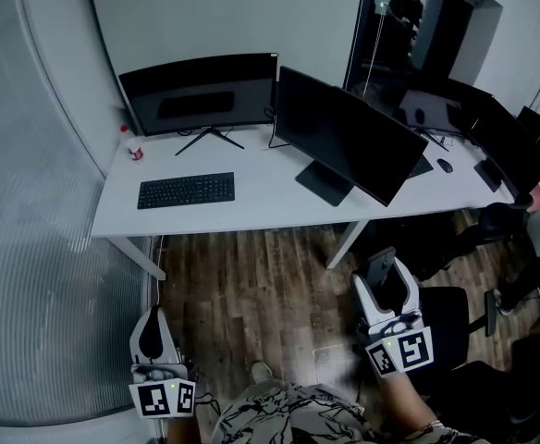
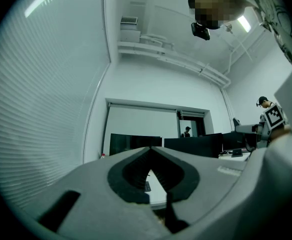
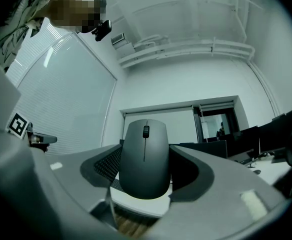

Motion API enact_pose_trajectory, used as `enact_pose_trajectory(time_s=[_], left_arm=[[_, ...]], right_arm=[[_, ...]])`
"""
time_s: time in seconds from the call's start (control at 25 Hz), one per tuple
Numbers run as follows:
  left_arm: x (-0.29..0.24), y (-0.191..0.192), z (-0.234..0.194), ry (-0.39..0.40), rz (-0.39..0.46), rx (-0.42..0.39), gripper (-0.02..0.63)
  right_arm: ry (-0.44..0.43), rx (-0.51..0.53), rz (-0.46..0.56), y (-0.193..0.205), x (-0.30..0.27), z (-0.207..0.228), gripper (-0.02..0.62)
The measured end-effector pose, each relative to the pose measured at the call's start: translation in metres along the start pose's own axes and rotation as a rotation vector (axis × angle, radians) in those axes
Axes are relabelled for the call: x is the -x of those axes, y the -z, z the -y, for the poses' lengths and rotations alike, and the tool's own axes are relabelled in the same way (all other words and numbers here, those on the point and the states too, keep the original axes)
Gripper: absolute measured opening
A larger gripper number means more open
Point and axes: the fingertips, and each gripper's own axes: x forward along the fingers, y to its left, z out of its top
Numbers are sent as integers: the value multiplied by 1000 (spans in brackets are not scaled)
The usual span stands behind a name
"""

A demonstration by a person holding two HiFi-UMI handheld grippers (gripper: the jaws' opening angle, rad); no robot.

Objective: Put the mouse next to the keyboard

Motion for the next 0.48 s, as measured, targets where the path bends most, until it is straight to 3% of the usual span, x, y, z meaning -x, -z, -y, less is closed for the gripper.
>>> enact_pose_trajectory(time_s=[0.48], left_arm=[[-42, 21, -42, 22, -39, 11, -2]], right_arm=[[9, 7, -26, 20, -57, -19, 301]])
